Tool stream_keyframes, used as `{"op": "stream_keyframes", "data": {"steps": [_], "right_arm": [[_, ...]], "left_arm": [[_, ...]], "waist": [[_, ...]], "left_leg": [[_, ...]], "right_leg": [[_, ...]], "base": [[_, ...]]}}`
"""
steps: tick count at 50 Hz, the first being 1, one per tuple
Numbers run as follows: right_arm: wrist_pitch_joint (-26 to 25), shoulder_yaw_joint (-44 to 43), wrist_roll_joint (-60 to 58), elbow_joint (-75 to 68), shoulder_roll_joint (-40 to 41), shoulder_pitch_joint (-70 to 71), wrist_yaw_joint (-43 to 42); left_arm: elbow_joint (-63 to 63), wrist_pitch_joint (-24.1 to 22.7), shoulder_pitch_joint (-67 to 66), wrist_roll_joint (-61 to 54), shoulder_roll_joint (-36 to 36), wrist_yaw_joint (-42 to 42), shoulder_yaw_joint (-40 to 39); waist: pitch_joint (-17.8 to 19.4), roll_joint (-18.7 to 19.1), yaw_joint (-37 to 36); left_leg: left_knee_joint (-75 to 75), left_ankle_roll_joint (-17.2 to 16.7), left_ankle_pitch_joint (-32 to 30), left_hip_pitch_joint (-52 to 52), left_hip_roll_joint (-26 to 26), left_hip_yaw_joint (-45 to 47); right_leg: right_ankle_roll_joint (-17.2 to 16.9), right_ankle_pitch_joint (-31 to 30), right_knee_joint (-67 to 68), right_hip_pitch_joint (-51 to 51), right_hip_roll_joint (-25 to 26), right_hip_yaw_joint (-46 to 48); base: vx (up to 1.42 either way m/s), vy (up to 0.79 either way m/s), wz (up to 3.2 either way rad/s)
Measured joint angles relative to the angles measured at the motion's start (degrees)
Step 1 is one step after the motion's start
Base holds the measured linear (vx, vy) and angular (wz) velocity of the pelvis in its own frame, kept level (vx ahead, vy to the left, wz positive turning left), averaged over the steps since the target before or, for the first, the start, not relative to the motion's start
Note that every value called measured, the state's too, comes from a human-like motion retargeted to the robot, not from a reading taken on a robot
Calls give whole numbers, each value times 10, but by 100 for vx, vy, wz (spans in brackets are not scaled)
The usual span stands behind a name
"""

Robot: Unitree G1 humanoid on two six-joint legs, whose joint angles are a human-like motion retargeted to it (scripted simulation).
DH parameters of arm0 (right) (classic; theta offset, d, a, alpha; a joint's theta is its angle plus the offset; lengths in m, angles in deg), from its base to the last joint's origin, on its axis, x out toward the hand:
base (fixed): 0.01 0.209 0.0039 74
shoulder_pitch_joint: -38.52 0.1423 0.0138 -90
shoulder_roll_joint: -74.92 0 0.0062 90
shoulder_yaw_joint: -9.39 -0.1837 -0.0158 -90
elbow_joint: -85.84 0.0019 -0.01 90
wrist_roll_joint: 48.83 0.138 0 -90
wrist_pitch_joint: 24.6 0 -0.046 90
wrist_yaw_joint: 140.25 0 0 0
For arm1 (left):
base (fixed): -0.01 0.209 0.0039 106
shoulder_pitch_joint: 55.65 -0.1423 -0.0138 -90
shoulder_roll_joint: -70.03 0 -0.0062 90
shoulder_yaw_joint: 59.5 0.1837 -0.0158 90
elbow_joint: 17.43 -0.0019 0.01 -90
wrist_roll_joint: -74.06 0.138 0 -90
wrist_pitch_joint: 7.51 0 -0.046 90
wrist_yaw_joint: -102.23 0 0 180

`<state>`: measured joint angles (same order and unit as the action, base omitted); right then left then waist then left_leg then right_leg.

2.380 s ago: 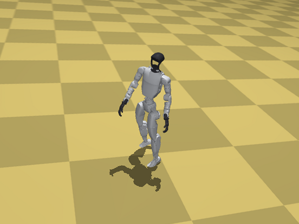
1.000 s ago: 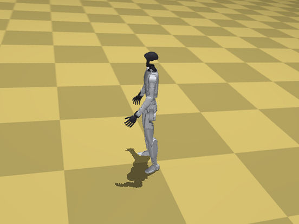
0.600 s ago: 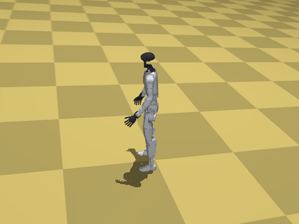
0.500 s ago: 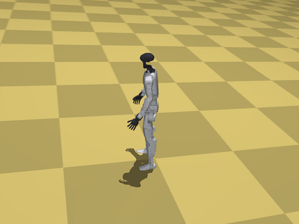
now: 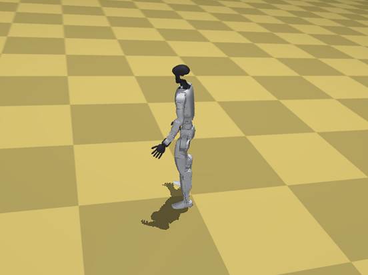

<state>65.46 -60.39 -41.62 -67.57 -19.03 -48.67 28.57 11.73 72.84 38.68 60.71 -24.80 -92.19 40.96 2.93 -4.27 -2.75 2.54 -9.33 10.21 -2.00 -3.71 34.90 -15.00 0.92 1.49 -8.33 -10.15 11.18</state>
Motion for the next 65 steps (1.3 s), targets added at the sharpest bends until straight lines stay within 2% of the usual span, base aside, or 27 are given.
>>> {"op": "stream_keyframes", "data": {"steps": [14, 21, 30, 45, 58, 65], "right_arm": [[-3, -16, 20, -4, -8, 0, -6], [-9, -19, 24, -5, -9, 2, -7], [-11, -27, 21, 2, -20, 4, -4], [-14, -49, 71, -77, -7, 6, -10], [-39, -73, 73, -76, 5, -65, 5], [-29, -79, 70, -73, 7, -72, -2]], "left_arm": [[8, 19, 24, -21, 32, 6, 6], [20, 29, 47, -26, 45, 2, 19], [83, 21, 49, -10, 59, 29, 27], [12, 34, 40, 6, 48, 22, 42], [14, 40, -3, 7, 29, 31, 5], [-3, 39, -16, 10, 31, 27, -2]], "waist": [[-46, 23, 58], [-61, 10, 69], [-65, -11, 63], [-71, -17, 92], [-77, -17, 98], [-85, -6, 102]], "left_leg": [[-34, 44, 5, -26, -39, 46], [-74, 67, -47, -32, -67, 71], [-112, 84, -135, -38, -82, 75], [-110, 68, -263, -34, -85, -5], [-78, 40, -331, -44, -99, -13], [-60, 22, -348, -58, -110, -4]], "right_leg": [[0, 17, 21, 4, 36, -36], [0, 0, 40, 6, 59, -60], [0, -57, 40, 20, 69, -93], [0, -128, 33, 30, 67, -96], [0, -173, 24, 36, 85, -114], [0, -174, 26, 38, 102, -117]], "base": [[17, -18, -28], [17, -26, -37], [13, -16, -41], [5, -3, -18], [1, -4, -2], [1, -5, -3]]}}
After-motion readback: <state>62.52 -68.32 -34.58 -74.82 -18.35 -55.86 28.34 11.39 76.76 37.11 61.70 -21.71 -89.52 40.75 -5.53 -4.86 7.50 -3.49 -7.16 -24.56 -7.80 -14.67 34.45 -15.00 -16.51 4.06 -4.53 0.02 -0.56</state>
